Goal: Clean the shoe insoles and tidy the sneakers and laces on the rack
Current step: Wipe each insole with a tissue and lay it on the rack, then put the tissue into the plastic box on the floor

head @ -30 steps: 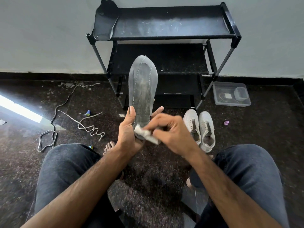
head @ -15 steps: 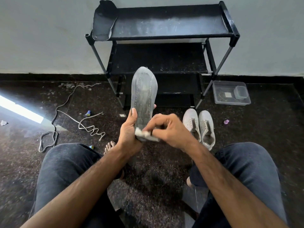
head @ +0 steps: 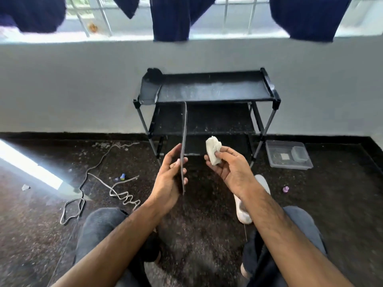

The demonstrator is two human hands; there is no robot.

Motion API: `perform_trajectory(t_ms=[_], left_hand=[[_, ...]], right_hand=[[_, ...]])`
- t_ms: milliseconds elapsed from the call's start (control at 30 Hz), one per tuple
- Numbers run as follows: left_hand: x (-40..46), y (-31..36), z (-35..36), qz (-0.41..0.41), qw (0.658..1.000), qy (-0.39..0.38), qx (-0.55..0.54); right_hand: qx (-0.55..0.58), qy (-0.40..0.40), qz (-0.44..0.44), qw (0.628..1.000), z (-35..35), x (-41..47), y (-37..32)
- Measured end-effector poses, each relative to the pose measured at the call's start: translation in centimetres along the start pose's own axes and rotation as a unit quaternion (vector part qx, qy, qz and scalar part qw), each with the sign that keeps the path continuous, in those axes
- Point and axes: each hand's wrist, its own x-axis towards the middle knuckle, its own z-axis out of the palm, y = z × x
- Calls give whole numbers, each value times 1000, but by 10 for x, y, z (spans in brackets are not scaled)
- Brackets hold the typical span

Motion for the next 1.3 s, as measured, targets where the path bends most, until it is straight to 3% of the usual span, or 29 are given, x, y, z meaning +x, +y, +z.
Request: perform_trajectory(t_ms=[200,500,967,1067,1300], left_hand=[[36,68,14,110,983,17,145],[155,149,13,150,921,56,355],[313,161,-16,83,864,72,491],[331,160,-24,77,820,84,561],[356,168,-26,89,661,89,740]], right_hand=[[-110,2,-19,994,28,17,-44],[-206,-8,-129,970,97,103,-108],[-289,29,-130,948,115,266,-103],[-284,28,-127,950,113,298,-98],[-289,6,-80,954,110,364,-84]])
